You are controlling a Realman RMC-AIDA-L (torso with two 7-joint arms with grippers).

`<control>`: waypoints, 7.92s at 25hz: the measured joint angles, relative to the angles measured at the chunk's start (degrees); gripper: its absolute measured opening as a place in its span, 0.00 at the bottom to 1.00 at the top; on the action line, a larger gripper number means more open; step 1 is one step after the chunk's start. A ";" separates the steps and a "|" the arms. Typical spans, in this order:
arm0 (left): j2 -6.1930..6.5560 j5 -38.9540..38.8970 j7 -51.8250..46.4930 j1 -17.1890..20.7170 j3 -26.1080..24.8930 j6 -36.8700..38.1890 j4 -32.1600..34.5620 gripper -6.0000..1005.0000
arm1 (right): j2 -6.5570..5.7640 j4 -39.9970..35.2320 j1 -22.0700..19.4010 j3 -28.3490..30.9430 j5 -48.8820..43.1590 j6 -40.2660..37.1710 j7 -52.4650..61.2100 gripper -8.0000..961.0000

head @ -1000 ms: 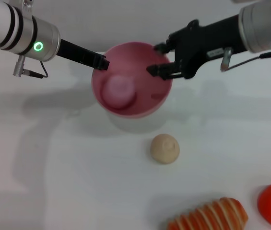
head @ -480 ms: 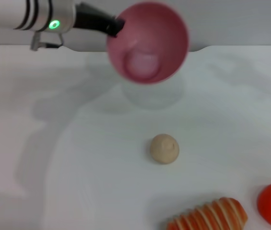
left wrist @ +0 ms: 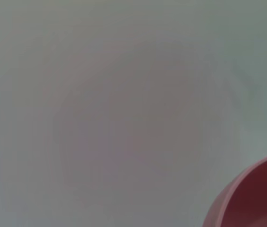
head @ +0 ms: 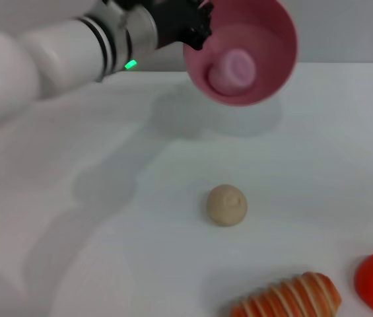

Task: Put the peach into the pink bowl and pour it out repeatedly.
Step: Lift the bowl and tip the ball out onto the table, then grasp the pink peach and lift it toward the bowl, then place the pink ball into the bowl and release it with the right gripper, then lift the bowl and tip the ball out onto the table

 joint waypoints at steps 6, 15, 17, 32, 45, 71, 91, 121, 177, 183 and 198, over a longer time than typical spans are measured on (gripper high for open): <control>-0.13 0.57 0.08 4.24 18.03 -23.21 0.10 0.05 | -0.12 1.51 -0.66 9.15 1.31 -0.14 1.03 0.56; -0.40 3.40 -0.59 6.59 33.51 -45.99 -3.58 0.05 | -0.67 1.54 -0.23 9.26 1.11 -0.22 1.90 0.55; -0.42 3.40 -0.61 6.78 34.64 -47.61 -3.80 0.05 | -0.79 1.67 -0.06 9.23 1.08 -0.23 1.90 0.55; -0.60 7.34 -0.63 7.54 40.84 -61.93 -6.14 0.05 | -1.02 2.59 0.21 9.27 0.94 0.19 1.89 0.55; -0.59 8.07 -0.20 7.58 42.26 -64.54 -7.20 0.05 | -0.76 3.26 0.66 9.27 0.94 0.24 1.88 0.55; -0.14 7.97 -16.04 0.62 6.39 -13.70 -1.95 0.05 | -1.05 -19.67 -0.49 0.59 -20.31 -12.37 18.25 0.54; 0.23 8.54 -17.21 -5.64 -18.50 6.93 -6.45 0.05 | 0.21 -24.79 16.89 -18.25 -88.23 -16.59 52.79 0.54; 0.02 8.05 -17.58 -5.65 -16.32 6.97 -7.06 0.05 | 0.61 -3.82 21.07 -30.61 -91.61 8.49 53.69 0.41; 0.29 25.97 -36.06 -15.26 -16.76 44.12 -6.31 0.05 | 0.29 -30.55 14.84 -20.29 -69.66 1.06 42.17 0.41; 0.07 26.00 -35.61 -15.44 -15.78 43.24 -6.42 0.05 | 0.29 -30.98 13.48 -18.08 -66.48 3.80 41.61 0.56; -0.44 25.35 -30.71 -3.26 15.97 -9.56 -0.50 0.05 | 0.02 -5.07 4.57 7.76 -22.73 8.38 5.39 0.56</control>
